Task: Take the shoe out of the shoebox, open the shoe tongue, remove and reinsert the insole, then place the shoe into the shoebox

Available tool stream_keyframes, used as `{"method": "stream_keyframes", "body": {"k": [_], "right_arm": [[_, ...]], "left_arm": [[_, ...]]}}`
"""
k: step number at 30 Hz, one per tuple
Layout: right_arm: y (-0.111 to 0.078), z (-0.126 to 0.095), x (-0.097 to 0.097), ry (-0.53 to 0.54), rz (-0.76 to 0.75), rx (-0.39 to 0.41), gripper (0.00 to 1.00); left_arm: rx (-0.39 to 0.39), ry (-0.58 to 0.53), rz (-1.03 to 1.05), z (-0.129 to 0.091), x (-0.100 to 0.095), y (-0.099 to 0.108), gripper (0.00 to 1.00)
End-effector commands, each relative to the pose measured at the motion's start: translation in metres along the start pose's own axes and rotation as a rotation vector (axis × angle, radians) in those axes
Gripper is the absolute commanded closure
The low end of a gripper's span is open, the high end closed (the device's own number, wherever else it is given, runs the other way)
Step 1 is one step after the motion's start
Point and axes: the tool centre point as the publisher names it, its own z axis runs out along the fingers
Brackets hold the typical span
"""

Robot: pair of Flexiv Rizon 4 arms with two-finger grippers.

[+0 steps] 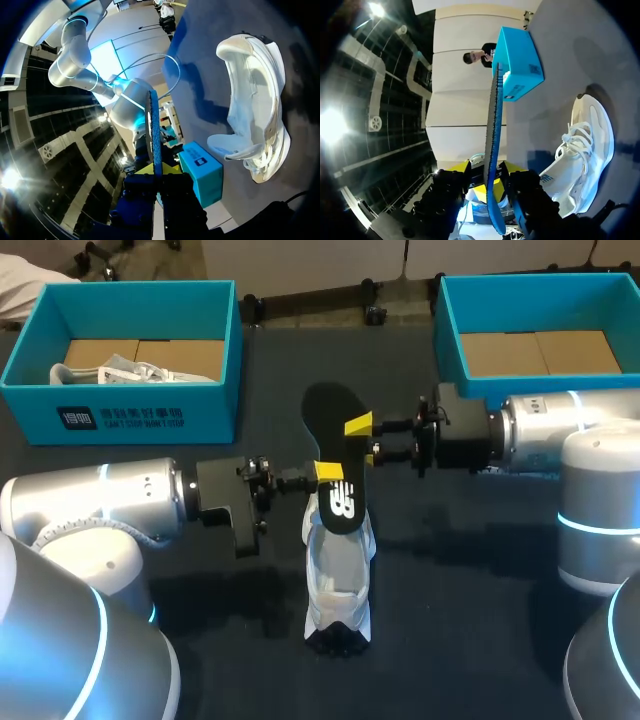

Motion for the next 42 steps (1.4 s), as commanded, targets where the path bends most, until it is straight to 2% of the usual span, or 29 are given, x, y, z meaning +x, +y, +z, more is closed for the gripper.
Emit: {"method": "stream_keyframes", "body": {"k": [1, 12, 26, 32, 37, 40, 42], "right_arm": [[0.0001, 0.0050, -0.0012, 0.001, 0.001, -0.003, 0.62], [0.0002, 0.0135, 0.0036, -0.003, 0.020, -0.004, 0.74], [-0.0009, 0.0124, 0.0044, 0.004, 0.024, -0.021, 0.87], [0.0016, 0.0105, 0.0044, 0.004, 0.025, -0.025, 0.81], [0.0022, 0.0101, 0.0046, 0.005, 0.025, -0.025, 0.81], [0.0028, 0.0098, 0.0042, 0.007, 0.027, -0.027, 0.98], [0.0028, 0.0099, 0.0032, 0.008, 0.029, -0.027, 1.00]], "left_arm": [[-0.002, -0.001, 0.002, -0.0002, 0.0004, -0.0010, 1.00], [-0.002, -0.001, 0.002, -0.0002, 0.0004, -0.0010, 1.00], [-0.002, -0.001, 0.002, -0.0002, 0.0004, -0.0010, 1.00], [-0.002, -0.001, 0.002, -0.0002, 0.0004, -0.0010, 1.00], [-0.002, -0.001, 0.002, -0.0002, 0.0004, -0.0010, 1.00], [-0.002, -0.001, 0.002, -0.0002, 0.0004, -0.0010, 1.00], [-0.002, -0.001, 0.002, -0.0002, 0.0004, -0.0010, 1.00]]}}
